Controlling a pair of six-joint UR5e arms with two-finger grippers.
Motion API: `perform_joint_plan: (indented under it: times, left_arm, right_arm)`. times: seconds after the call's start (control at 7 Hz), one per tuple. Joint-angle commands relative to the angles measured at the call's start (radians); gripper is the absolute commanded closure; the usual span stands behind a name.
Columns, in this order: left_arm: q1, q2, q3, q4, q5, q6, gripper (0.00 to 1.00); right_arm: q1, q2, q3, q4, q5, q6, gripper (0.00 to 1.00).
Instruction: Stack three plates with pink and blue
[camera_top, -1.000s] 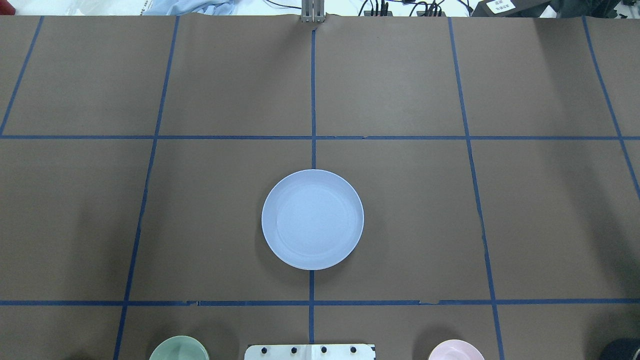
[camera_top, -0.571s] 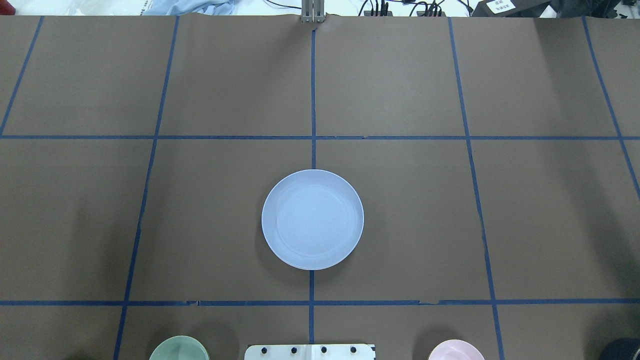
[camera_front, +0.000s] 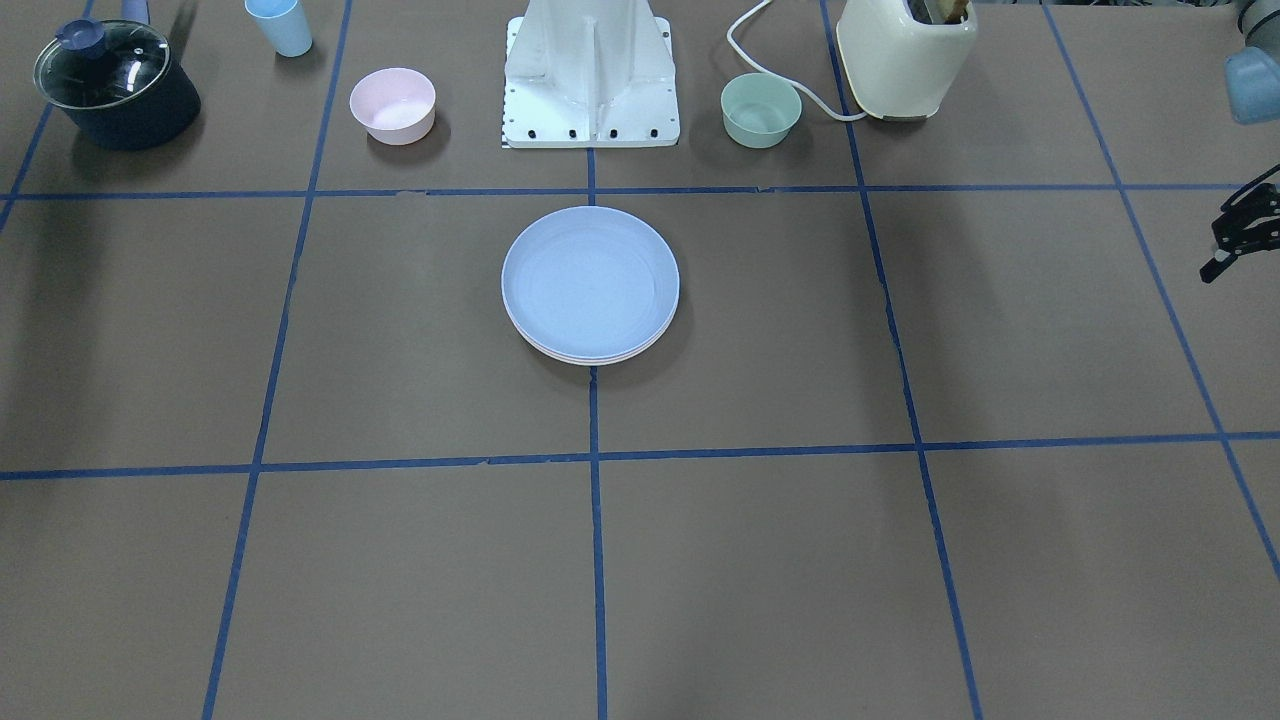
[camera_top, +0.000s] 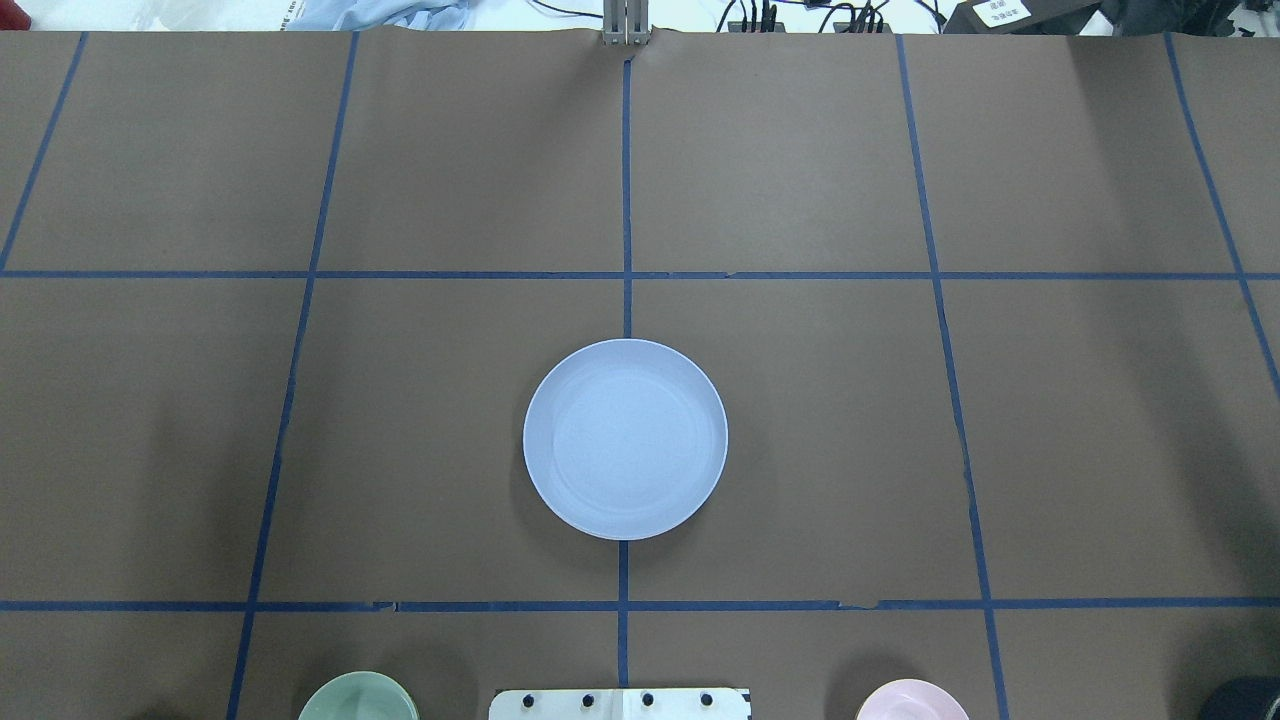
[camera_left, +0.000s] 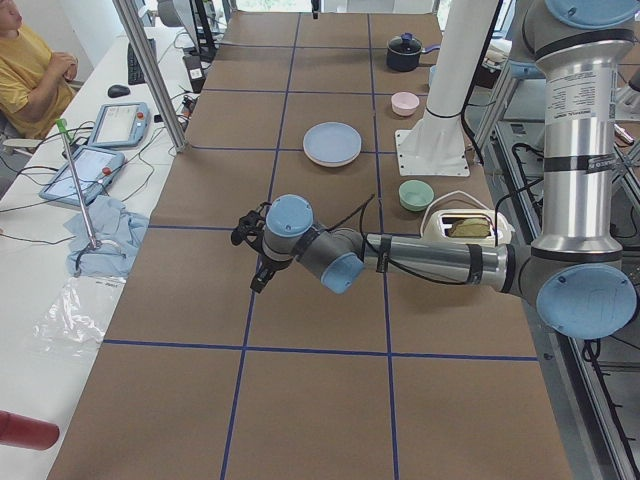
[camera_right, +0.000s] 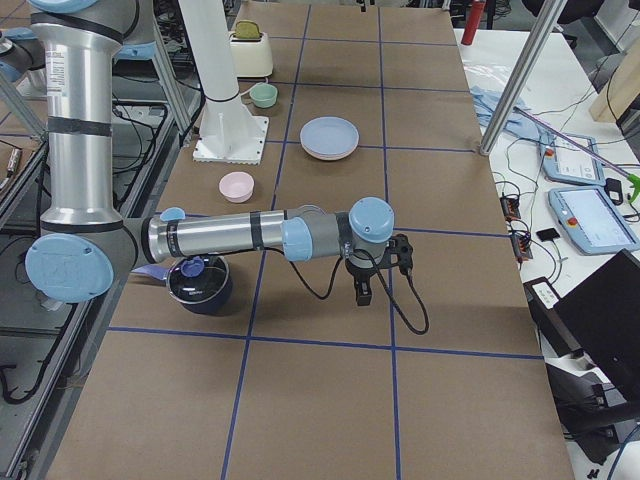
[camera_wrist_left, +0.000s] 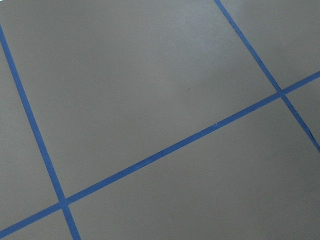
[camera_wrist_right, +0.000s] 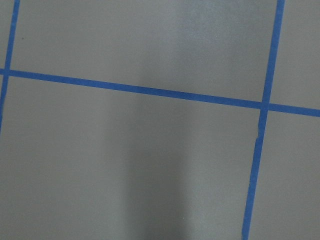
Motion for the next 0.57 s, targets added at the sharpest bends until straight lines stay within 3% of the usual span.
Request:
perform_joint_plan:
  times: [0.0, 0.43]
  left_arm:
    - [0.0, 0.002, -0.018, 0.005, -0.007, 0.001, 0.0]
    - [-0.001, -0.001, -0.04, 0.005, -0.007, 0.0, 0.0]
  right_arm:
    - [-0.01, 0.0, 0.003, 0.002, 0.0, 0.001, 0.0]
    - [-0.008, -0.003, -0.014, 0.002, -0.002, -0.001, 0.0]
